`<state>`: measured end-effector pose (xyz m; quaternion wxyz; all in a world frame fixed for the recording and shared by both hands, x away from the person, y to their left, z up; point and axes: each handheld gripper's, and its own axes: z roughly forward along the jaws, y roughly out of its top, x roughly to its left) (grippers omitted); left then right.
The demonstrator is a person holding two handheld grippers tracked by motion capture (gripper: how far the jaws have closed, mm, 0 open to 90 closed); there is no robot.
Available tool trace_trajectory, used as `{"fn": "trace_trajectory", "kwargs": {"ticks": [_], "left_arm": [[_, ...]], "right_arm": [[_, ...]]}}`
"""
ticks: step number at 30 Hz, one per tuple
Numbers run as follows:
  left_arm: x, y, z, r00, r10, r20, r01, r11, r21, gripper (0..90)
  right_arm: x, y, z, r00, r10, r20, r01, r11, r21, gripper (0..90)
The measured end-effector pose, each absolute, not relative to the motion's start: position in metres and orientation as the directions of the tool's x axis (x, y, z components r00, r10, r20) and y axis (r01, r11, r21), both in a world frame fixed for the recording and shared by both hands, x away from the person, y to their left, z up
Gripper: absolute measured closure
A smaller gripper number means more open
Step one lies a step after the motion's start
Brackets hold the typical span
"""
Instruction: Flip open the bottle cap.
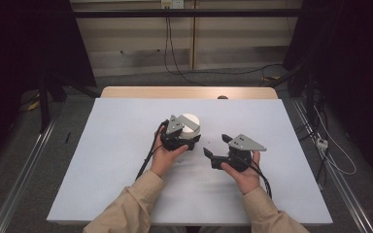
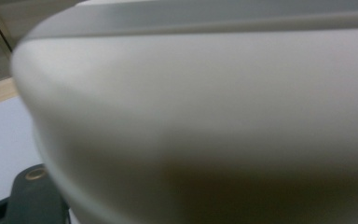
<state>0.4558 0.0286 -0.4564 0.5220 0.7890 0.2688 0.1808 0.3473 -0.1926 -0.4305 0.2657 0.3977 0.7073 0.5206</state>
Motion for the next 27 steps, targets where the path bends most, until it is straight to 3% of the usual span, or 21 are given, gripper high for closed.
{"fn": "trace_trajectory", "kwargs": {"ticks": [10, 17, 20, 22, 23, 26, 27], "left_arm": [[0.456, 0.028, -0.458, 0.790, 0.613, 0.017, 0.233, -0.326, 0.916, 18.2], [0.456, 0.028, -0.459, 0.793, 0.609, 0.018, 0.233, -0.330, 0.915, 18.0], [0.456, 0.028, -0.459, 0.793, 0.608, 0.020, 0.233, -0.333, 0.914, 18.0], [0.456, 0.027, -0.460, 0.792, 0.610, 0.016, 0.235, -0.329, 0.915, 17.9], [0.456, 0.027, -0.460, 0.792, 0.610, 0.017, 0.235, -0.330, 0.914, 17.9], [0.456, 0.027, -0.460, 0.791, 0.611, 0.023, 0.233, -0.337, 0.912, 17.7], [0.456, 0.027, -0.460, 0.791, 0.611, 0.025, 0.232, -0.338, 0.912, 17.7]], "right_arm": [[0.356, -0.186, -0.426, -0.559, 0.827, 0.051, 0.288, 0.136, 0.948, 27.8], [0.363, -0.184, -0.423, -0.576, 0.814, 0.075, 0.302, 0.127, 0.945, 46.4], [0.364, -0.182, -0.421, -0.578, 0.812, 0.080, 0.306, 0.125, 0.944, 49.3], [0.366, -0.179, -0.420, -0.583, 0.809, 0.081, 0.306, 0.127, 0.943, 63.0], [0.366, -0.179, -0.420, -0.583, 0.809, 0.081, 0.306, 0.127, 0.943, 63.0], [0.369, -0.177, -0.418, -0.587, 0.806, 0.078, 0.313, 0.137, 0.940, 79.1], [0.369, -0.177, -0.418, -0.587, 0.806, 0.078, 0.313, 0.137, 0.940, 79.1]]}}
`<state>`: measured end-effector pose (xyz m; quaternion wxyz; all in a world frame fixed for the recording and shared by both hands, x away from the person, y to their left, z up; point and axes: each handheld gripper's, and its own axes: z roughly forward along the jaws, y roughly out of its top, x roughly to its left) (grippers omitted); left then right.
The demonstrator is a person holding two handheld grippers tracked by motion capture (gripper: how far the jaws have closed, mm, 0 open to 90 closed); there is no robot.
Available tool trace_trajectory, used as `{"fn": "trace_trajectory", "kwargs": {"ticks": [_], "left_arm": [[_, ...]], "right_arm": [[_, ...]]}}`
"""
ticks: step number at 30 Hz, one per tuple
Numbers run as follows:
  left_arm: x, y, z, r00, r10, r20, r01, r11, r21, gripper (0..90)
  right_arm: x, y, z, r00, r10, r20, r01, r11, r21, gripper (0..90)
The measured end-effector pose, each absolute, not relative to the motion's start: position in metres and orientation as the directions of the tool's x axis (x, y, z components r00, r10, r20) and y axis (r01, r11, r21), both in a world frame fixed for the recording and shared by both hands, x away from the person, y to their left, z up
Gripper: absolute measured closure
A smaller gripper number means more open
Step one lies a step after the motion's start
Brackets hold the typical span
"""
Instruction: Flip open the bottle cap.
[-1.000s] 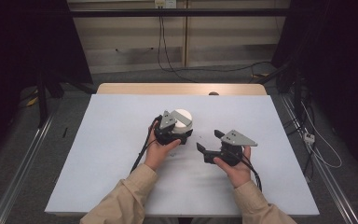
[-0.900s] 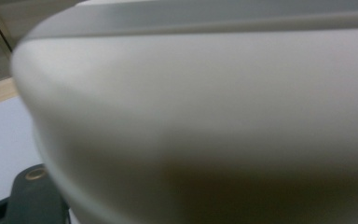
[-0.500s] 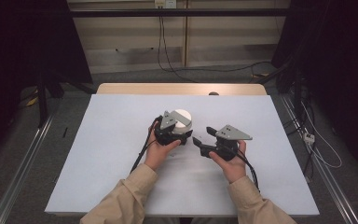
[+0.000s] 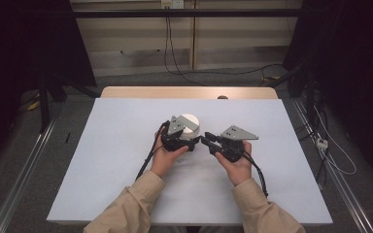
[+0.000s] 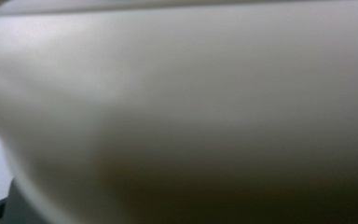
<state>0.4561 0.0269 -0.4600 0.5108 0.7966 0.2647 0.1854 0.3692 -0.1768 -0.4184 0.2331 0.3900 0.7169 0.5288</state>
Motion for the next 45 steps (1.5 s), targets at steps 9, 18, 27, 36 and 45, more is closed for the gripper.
{"fn": "trace_trajectory", "kwargs": {"ticks": [9, 18, 27, 36, 45], "left_arm": [[0.456, 0.027, -0.460, 0.791, 0.611, 0.022, 0.236, -0.339, 0.911, 17.7], [0.456, 0.027, -0.460, 0.795, 0.606, 0.020, 0.237, -0.341, 0.910, 17.7], [0.456, 0.027, -0.460, 0.794, 0.607, 0.030, 0.233, -0.349, 0.908, 17.7], [0.456, 0.027, -0.460, 0.793, 0.608, 0.027, 0.235, -0.347, 0.908, 17.8], [0.456, 0.026, -0.460, 0.793, 0.608, 0.029, 0.233, -0.348, 0.908, 17.8]], "right_arm": [[0.373, -0.173, -0.419, -0.603, 0.794, 0.078, 0.322, 0.153, 0.934, 90.0], [0.380, -0.169, -0.418, -0.601, 0.797, 0.062, 0.326, 0.174, 0.929, 90.0], [0.384, -0.165, -0.415, -0.606, 0.794, 0.056, 0.318, 0.177, 0.932, 90.0], [0.384, -0.163, -0.412, -0.611, 0.790, 0.051, 0.307, 0.177, 0.935, 90.0], [0.386, -0.161, -0.404, -0.614, 0.788, 0.047, 0.290, 0.170, 0.942, 90.0]]}}
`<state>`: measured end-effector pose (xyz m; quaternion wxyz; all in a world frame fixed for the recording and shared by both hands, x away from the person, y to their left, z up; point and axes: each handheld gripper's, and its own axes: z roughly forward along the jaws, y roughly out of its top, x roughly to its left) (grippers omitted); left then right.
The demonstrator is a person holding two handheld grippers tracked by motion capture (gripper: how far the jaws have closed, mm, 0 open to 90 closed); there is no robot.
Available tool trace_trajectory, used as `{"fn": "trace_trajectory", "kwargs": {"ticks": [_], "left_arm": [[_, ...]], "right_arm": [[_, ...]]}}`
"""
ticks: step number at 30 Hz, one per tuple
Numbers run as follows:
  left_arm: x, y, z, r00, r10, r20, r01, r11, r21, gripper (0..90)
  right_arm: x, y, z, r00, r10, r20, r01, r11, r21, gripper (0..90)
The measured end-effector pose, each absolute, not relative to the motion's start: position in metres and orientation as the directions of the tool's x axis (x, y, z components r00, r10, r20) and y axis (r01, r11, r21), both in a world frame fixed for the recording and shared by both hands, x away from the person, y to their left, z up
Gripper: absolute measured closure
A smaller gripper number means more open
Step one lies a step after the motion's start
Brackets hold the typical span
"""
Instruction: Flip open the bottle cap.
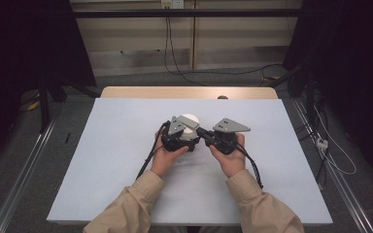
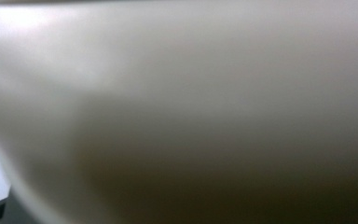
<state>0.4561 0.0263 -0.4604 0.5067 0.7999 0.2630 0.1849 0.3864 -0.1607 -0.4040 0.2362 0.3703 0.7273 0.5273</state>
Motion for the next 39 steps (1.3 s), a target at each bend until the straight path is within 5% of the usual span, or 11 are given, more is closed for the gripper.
{"fn": "trace_trajectory", "kwargs": {"ticks": [39], "left_arm": [[0.456, 0.025, -0.461, 0.792, 0.610, 0.025, 0.236, -0.344, 0.909, 17.9]], "right_arm": [[0.413, -0.141, -0.376, -0.638, 0.770, 0.003, 0.264, 0.215, 0.940, 90.0]]}}
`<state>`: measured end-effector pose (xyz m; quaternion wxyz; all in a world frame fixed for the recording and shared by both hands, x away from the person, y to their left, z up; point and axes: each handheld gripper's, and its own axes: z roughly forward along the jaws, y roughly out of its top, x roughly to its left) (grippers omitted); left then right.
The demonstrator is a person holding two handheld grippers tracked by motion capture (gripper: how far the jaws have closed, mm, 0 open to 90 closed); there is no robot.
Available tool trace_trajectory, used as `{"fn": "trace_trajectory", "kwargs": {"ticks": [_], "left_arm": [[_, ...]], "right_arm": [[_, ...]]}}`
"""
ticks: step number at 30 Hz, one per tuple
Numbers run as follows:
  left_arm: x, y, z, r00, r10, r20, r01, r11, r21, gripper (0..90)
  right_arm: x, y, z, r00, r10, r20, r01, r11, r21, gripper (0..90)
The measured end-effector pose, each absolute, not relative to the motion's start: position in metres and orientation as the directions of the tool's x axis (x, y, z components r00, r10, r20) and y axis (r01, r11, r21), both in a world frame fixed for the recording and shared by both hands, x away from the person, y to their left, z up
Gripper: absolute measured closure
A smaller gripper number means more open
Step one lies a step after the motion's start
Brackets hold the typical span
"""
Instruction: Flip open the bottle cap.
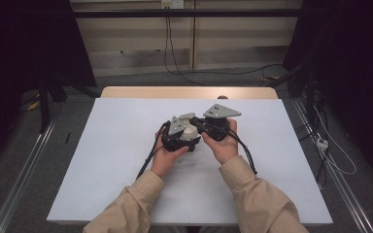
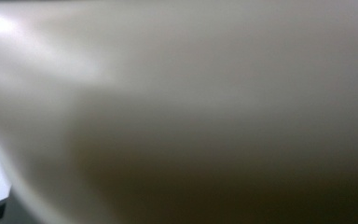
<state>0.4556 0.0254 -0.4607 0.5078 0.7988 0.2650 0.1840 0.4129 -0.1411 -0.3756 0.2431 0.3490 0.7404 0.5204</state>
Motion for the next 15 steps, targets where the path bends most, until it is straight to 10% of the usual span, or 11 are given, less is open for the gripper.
{"fn": "trace_trajectory", "kwargs": {"ticks": [15], "left_arm": [[0.4559, 0.0256, -0.4607, 0.792, 0.610, 0.024, 0.237, -0.343, 0.909, 17.9]], "right_arm": [[0.4190, -0.1367, -0.3692, -0.639, 0.769, -0.012, 0.246, 0.219, 0.944, 90.0]]}}
